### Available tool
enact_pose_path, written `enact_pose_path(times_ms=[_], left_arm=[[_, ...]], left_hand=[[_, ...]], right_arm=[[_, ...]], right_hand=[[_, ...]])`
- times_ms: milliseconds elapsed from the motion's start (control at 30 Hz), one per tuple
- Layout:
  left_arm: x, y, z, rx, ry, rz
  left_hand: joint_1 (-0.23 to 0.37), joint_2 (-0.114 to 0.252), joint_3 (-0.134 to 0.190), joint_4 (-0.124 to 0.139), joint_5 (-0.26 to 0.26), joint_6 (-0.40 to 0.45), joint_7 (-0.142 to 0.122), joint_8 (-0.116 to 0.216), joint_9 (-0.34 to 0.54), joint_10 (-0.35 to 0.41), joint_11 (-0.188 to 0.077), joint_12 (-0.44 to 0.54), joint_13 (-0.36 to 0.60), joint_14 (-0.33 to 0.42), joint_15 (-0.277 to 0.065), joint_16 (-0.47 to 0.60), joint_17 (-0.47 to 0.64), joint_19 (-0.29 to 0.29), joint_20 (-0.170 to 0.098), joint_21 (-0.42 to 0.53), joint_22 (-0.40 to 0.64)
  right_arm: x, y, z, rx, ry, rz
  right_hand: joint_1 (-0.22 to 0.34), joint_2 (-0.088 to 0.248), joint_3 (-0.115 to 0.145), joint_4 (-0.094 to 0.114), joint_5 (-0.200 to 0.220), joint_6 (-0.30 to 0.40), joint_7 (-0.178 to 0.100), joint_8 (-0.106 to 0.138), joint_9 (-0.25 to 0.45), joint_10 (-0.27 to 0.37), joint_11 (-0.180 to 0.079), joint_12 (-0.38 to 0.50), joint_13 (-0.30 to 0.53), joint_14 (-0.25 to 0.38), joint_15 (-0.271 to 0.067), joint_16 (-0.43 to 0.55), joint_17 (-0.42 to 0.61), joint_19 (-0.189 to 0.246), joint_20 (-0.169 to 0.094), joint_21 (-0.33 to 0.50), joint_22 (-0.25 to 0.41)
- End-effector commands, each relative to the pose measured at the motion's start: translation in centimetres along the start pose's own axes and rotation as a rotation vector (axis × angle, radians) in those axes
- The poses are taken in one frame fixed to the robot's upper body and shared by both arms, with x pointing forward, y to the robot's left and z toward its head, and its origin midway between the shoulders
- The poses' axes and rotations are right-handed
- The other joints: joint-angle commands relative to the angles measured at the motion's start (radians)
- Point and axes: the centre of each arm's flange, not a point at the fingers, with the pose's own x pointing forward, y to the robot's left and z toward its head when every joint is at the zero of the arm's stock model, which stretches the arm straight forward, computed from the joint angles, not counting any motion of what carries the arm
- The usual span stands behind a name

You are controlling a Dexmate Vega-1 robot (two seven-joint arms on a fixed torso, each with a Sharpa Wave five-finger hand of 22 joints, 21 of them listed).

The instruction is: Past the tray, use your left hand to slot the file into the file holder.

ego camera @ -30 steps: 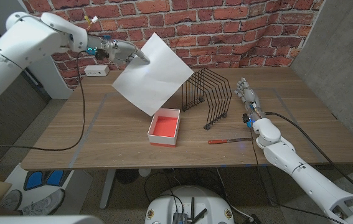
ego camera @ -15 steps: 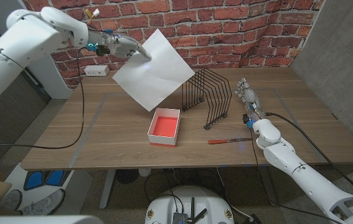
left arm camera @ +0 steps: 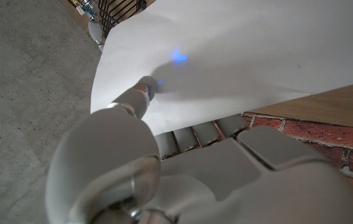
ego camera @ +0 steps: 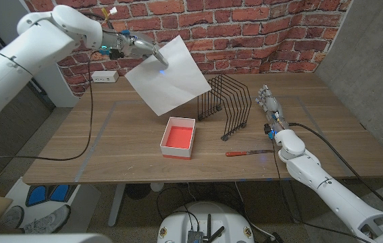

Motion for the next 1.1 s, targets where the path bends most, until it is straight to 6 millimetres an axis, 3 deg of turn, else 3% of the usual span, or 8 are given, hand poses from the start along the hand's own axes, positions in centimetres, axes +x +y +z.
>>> enact_pose_path(times_ms=[33,633,1100], left_arm=[[0.3,-0.6,0.9,0.149,-0.017,0.018],[0.5,-2.3,3.1,0.434,-0.117,0.078],[0.2,-3.0,3.7,0.56,-0.172,0.144]], left_hand=[[0.002,0.004,0.003,-0.002,-0.004,0.005,-0.008,0.006,0.002,0.006,-0.006,0.002,0.005,0.002,-0.072,0.006,0.003,0.003,-0.047,0.007,0.005],[0.005,0.01,0.001,-0.001,-0.006,0.008,-0.024,0.007,0.002,0.004,-0.012,0.001,0.006,0.007,-0.076,0.01,0.006,0.005,-0.061,0.011,0.006],[0.004,0.006,-0.004,0.0,-0.009,0.011,-0.032,0.008,0.002,0.002,-0.017,0.0,0.006,0.003,-0.075,0.008,0.006,0.0,-0.064,0.011,0.005]], right_arm=[[-0.2,-0.1,0.1,0.001,0.002,0.0],[-0.3,-0.1,-0.1,0.006,0.002,-0.002],[-0.3,0.1,0.0,0.009,0.004,-0.001]], right_hand=[[-0.011,0.033,0.008,-0.002,-0.001,0.008,-0.004,0.002,0.002,0.008,-0.001,0.009,0.003,0.005,-0.002,0.005,0.001,0.011,-0.004,0.004,0.002],[-0.013,0.032,0.011,-0.002,-0.001,0.009,-0.003,0.003,0.002,0.008,-0.001,0.009,0.003,0.005,-0.002,0.006,0.001,0.012,-0.003,0.004,0.002],[-0.014,0.032,0.012,-0.002,-0.002,0.009,-0.002,0.002,0.002,0.009,-0.001,0.009,0.003,0.005,-0.002,0.006,0.001,0.012,-0.002,0.004,0.002]])
